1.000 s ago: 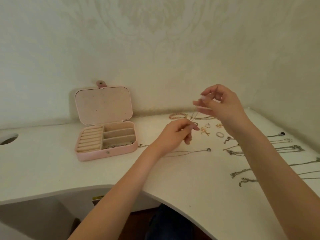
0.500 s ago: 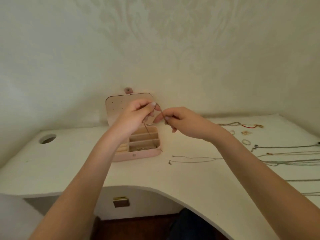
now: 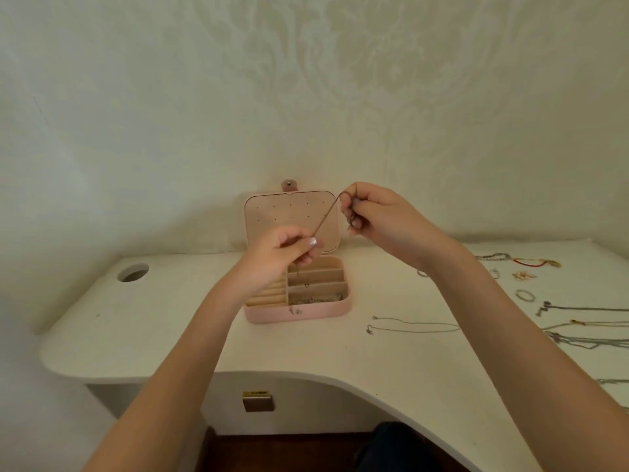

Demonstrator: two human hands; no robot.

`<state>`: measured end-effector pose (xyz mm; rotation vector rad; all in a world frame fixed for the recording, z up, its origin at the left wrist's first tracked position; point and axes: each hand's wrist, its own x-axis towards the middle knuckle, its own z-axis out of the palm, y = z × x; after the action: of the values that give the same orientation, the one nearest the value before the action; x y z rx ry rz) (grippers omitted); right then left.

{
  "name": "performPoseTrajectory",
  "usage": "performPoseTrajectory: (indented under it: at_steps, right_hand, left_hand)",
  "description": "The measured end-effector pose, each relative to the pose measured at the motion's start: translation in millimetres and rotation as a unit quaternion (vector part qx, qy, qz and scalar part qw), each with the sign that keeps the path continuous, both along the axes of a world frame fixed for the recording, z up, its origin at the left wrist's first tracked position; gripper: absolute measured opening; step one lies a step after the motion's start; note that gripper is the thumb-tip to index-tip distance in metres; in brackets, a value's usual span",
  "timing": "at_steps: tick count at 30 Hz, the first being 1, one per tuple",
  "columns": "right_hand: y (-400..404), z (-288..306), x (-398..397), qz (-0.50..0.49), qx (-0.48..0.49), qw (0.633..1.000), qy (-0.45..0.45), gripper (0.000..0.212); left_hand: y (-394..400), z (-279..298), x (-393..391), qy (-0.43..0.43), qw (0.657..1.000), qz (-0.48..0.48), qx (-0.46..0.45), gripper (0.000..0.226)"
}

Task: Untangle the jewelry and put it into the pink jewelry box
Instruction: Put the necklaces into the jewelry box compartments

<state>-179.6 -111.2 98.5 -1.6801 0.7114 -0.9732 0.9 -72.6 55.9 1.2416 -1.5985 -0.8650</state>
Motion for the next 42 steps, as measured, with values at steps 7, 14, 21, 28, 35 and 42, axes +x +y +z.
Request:
performPoseTrajectory:
  at_steps: [7,14,21,28,35,42]
  right_hand:
    - [-1.6,1.7,3.9,-0.004,0.002,1.0,-0.016,0.036]
    - [1.8,0.6,5.3,-0.005,-0.009,1.0,-0.007,0.033]
    - [4.5,-8.4,1.9,0.03,-0.042,0.97,0.236,0.028]
    - [13.6,-17.3,22.9,0.013,-0.043,0.98,0.195,0.016]
    - [5.9,-19.7,9.4,-0.084,-0.061,0.978,0.182,0.013]
    - [9.8,-18.8,9.1,-0.026,-0.027,0.996,0.086,0.017]
  left_hand:
    - [8.1,-20.3,11.8,-0.035,0.999,0.008,0.019,0.011]
    - [10.4,-26.0,18.3,-0.012,0.999,0.051,-0.004,0.013]
    - [20.3,-26.1,23.2,-0.295,0.953,0.045,-0.048,0.021]
    - [28.2,-14.3,1.4,-0.108,0.991,0.046,-0.057,0.068]
    - [22.1,-28.0,-2.7,-0.059,0.997,0.051,0.013,0.034]
    - [22.9,-22.8,-14.8,-0.142,0.989,0.025,0.01,0.021]
